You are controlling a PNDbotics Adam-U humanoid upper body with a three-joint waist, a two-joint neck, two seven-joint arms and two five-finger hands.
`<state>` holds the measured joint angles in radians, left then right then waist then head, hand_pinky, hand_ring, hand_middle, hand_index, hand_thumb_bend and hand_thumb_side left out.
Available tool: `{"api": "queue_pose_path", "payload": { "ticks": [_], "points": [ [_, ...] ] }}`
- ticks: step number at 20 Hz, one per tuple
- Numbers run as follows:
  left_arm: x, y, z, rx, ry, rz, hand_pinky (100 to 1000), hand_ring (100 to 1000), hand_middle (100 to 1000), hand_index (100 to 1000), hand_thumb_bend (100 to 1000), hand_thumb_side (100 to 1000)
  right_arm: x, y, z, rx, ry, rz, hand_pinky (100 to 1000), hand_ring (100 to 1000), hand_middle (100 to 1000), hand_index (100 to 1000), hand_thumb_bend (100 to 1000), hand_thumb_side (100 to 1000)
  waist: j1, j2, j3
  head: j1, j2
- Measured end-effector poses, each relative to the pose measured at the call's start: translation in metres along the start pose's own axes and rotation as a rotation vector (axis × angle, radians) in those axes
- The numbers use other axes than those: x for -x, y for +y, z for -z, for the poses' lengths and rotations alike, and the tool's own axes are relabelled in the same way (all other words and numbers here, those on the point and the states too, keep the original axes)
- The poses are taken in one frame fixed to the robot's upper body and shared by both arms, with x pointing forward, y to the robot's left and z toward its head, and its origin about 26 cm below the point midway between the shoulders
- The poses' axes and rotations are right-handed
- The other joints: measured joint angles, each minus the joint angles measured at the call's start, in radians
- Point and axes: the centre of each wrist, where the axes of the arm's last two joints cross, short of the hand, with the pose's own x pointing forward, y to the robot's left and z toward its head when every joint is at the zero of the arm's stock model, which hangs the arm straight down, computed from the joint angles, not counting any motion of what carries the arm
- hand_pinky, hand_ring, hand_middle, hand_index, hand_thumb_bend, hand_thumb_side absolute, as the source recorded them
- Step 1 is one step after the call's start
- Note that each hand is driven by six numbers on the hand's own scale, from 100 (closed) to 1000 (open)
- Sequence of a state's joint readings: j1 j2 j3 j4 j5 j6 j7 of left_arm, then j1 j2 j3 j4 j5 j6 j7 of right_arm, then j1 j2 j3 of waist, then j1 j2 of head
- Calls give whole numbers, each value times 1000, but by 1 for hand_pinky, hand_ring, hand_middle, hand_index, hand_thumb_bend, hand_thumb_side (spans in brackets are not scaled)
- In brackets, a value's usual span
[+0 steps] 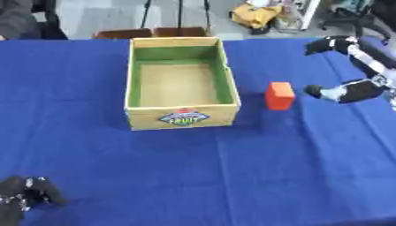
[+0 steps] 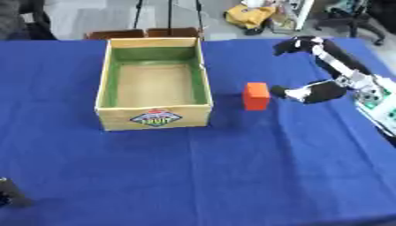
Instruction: Pick up objects on the table and place them in the box.
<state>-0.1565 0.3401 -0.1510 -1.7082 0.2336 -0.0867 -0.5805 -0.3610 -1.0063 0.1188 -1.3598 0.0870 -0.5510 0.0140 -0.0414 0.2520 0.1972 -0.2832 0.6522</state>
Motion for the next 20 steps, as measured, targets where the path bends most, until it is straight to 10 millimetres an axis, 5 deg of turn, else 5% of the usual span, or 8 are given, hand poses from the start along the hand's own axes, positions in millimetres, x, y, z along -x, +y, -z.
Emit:
{"api": "queue_pose_path", "payload": {
  "ticks": [20],
  "points": [
    [-6,-2,6,74,-35,2,654,572,493,636,254,1000,39,19,-5,-48,92,10,848,840,707,861,530,511,8,19,49,-18,6]
  ]
}}
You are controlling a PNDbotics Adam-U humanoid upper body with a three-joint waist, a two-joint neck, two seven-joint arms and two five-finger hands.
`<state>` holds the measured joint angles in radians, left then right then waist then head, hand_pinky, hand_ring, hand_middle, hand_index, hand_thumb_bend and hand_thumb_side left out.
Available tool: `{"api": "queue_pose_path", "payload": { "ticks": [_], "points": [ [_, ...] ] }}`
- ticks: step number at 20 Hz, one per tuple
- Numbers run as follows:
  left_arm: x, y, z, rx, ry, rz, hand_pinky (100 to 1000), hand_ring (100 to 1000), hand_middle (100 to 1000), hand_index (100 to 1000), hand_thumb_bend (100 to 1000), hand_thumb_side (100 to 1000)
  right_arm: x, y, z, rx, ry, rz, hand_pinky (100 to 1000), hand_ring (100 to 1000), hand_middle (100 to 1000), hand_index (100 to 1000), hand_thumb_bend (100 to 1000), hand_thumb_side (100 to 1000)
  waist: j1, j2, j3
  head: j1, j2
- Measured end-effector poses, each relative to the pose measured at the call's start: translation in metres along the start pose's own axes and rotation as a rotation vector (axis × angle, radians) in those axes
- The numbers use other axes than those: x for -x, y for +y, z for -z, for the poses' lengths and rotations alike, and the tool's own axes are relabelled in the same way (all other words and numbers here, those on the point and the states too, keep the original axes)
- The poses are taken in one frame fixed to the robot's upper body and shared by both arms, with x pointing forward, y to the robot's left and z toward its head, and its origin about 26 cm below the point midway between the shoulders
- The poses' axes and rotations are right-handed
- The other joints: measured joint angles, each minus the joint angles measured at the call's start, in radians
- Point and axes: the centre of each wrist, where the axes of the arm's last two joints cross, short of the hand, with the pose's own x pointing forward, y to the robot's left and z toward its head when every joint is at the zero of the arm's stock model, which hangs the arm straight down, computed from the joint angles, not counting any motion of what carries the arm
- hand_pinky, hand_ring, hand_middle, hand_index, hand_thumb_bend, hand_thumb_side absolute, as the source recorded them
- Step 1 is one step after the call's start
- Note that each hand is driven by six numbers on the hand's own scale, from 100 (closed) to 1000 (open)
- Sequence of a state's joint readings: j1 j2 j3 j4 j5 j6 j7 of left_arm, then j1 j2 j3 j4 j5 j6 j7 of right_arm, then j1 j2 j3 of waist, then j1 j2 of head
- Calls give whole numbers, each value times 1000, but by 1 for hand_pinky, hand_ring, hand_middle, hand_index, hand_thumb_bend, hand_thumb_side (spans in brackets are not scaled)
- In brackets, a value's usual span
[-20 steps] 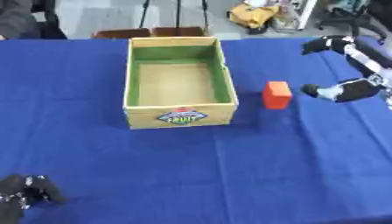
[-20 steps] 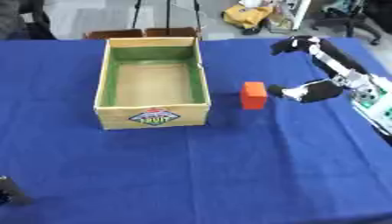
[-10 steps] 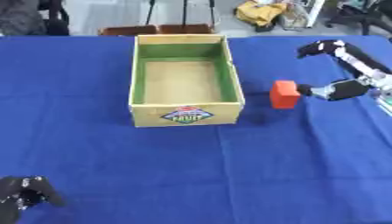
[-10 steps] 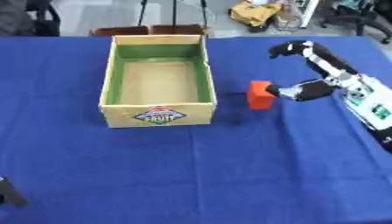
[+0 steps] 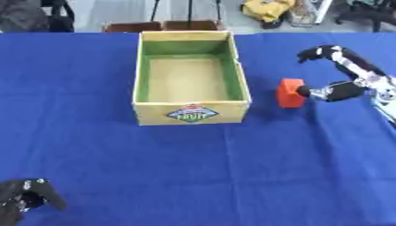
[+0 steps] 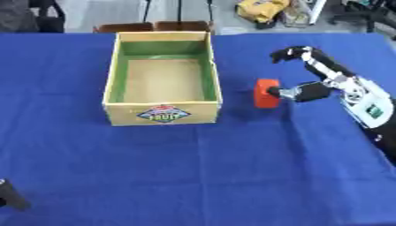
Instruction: Pick up objects on the table and place them in the box.
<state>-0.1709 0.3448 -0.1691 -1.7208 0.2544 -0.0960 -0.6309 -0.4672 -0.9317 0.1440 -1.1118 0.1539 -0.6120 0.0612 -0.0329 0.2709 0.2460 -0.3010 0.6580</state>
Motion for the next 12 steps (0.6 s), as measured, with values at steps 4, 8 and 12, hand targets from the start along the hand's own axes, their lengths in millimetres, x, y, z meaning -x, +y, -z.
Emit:
{"api": "queue_pose_path", "payload": {
  "ticks": [4,8,12],
  "points": [
    [0,0,1,4,-2,2,654,572,492,636,253,1000,2,4,0,-15,3,2,848,840,707,861,531,515,0,1,1,-1,1],
    [-1,1,1,10,-4,4,654,572,491,636,252,1000,3,7,0,-25,4,5,850,842,708,864,534,523,1,8,8,-5,1],
    [-1,0,2,19,-6,4,654,572,489,636,252,1000,5,7,-1,-42,10,-2,850,843,707,864,536,527,2,16,13,-8,1]
  ]
}}
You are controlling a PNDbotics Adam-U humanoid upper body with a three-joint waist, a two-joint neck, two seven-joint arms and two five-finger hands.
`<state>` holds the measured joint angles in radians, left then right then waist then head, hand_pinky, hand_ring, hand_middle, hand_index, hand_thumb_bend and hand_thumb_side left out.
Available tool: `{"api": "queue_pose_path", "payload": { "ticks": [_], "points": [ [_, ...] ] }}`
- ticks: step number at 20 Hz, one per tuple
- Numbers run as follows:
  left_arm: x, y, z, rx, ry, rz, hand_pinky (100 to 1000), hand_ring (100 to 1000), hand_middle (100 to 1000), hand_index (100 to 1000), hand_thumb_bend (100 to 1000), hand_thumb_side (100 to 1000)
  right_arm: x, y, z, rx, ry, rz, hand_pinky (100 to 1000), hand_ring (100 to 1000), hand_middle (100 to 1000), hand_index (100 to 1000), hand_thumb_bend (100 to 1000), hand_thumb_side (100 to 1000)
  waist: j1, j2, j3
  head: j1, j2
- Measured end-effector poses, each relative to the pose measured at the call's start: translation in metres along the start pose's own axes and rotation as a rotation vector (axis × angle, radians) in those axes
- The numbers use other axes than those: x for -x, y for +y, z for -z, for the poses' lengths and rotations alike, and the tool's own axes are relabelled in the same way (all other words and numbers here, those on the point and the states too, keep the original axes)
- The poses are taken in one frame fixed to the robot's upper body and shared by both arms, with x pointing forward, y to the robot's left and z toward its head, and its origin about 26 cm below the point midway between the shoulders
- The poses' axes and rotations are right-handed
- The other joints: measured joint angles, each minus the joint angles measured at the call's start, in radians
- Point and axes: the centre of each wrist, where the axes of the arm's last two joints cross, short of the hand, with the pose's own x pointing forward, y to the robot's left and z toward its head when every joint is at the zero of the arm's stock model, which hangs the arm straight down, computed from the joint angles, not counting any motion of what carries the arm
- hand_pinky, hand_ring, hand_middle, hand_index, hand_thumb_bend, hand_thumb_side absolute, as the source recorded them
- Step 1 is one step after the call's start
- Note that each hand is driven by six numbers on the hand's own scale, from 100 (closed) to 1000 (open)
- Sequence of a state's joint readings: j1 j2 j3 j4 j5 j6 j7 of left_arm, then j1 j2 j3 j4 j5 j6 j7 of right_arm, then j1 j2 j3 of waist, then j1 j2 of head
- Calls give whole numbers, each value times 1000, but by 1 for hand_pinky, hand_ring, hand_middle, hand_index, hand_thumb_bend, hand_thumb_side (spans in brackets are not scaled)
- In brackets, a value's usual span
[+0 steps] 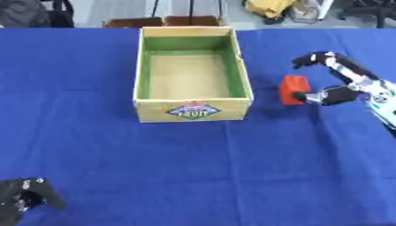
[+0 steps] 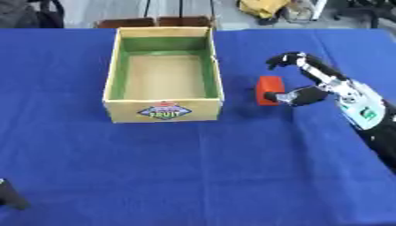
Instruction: Pick up objects on the table and place them in the box.
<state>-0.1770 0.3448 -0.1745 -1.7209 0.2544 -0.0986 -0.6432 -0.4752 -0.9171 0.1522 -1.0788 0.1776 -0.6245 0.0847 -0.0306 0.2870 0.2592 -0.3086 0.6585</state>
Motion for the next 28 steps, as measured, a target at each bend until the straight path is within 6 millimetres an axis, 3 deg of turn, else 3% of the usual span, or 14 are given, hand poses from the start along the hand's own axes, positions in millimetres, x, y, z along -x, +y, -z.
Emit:
{"api": "queue_pose_path", "payload": {
  "ticks": [16,21,25,28],
  "points": [
    [-2,1,2,11,-10,9,655,573,485,637,251,1000,6,5,-5,-41,30,-19,845,828,694,862,524,502,7,16,2,0,0],
    [-2,1,2,13,-10,9,656,573,485,637,252,1000,7,9,-5,-48,35,-19,820,776,606,807,455,273,8,16,2,0,0],
    [-2,1,3,14,-10,9,655,574,487,637,253,1000,7,9,-4,-54,38,-32,799,751,497,694,370,100,7,16,2,0,0],
    [-2,1,3,14,-10,8,655,574,487,637,254,1000,7,8,-4,-35,51,-43,770,709,396,582,300,100,7,17,2,0,0]
  ]
}}
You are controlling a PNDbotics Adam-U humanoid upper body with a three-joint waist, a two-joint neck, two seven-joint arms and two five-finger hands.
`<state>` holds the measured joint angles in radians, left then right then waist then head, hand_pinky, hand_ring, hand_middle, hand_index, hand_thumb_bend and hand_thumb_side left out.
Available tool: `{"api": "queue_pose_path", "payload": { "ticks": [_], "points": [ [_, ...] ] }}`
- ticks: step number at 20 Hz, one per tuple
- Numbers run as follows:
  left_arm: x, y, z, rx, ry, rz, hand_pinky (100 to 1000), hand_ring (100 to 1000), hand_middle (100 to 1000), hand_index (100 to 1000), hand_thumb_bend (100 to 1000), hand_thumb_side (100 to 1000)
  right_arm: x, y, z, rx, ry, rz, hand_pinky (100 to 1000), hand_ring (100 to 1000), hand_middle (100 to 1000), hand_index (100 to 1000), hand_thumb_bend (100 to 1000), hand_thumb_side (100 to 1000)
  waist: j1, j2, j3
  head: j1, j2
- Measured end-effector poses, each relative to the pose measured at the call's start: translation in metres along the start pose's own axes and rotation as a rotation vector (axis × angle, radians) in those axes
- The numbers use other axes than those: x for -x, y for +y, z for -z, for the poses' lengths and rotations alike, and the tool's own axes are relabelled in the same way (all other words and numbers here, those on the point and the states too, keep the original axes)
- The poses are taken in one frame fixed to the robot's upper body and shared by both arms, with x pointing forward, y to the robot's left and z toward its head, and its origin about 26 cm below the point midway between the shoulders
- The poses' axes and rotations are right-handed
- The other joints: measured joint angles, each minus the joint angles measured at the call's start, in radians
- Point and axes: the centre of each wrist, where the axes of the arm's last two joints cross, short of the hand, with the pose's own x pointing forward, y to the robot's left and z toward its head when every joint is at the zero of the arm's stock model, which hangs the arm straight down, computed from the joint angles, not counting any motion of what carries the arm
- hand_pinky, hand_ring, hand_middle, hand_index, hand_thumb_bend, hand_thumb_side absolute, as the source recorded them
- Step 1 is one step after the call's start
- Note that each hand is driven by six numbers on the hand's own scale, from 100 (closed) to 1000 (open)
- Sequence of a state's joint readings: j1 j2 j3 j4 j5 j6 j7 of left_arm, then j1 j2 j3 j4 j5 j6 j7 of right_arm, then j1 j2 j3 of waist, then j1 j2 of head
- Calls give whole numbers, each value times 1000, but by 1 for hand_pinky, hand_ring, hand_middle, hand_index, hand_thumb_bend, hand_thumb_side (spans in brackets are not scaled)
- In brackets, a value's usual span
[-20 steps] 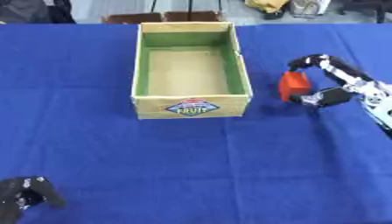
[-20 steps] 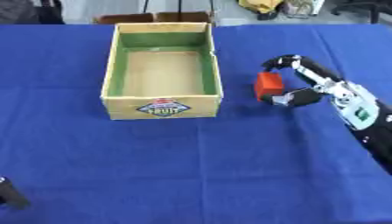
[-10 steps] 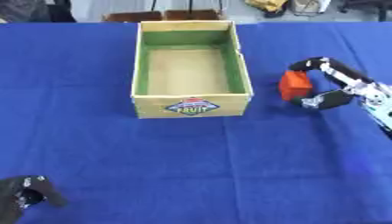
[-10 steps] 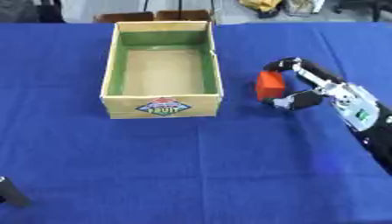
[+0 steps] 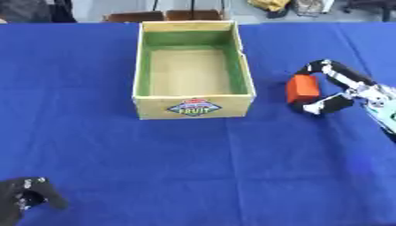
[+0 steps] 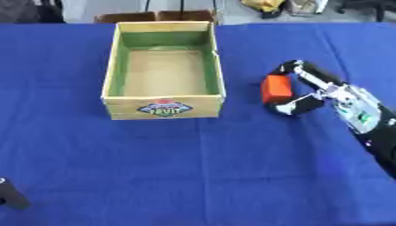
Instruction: Pick up objects on the table and place them in the box.
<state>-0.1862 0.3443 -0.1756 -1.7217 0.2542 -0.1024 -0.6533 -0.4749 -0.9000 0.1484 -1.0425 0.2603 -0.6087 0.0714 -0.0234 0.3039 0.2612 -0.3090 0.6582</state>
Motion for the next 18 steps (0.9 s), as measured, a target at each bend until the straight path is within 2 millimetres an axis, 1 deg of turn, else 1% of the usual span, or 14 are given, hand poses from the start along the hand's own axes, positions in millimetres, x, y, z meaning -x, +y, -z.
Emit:
{"api": "queue_pose_path", "payload": {
  "ticks": [1,3,4,7,11,13,15,18],
  "points": [
    [0,0,0,0,0,0,655,574,488,637,254,1000,0,0,0,13,6,-3,761,694,353,535,240,100,0,1,0,0,0],
    [0,0,0,0,0,0,655,574,488,637,255,1000,0,2,1,40,14,-5,747,673,291,472,141,100,0,1,0,0,0],
    [0,0,0,0,0,0,655,575,488,637,255,1000,-1,3,1,54,17,-4,742,665,275,455,106,100,0,2,-1,0,0],
    [0,0,0,0,1,1,656,575,488,638,256,1000,-1,4,1,88,24,-5,732,653,248,429,100,100,0,4,-1,0,0],
    [0,0,0,0,1,1,656,576,488,638,261,1000,0,5,0,105,29,-4,732,654,246,429,100,100,-3,4,-2,2,-1],
    [0,0,0,1,2,0,656,576,489,638,264,1000,-3,4,2,113,14,0,732,655,247,431,100,100,-7,4,-4,4,-2],
    [0,0,0,1,4,1,656,576,489,638,266,1000,-9,-1,6,126,-14,6,733,656,248,432,100,100,-13,4,-10,7,-3],
    [0,0,0,2,7,0,657,577,489,639,268,1000,-20,-16,13,148,-61,12,733,656,248,433,100,100,-19,-1,-15,9,-6]
  ]
}}
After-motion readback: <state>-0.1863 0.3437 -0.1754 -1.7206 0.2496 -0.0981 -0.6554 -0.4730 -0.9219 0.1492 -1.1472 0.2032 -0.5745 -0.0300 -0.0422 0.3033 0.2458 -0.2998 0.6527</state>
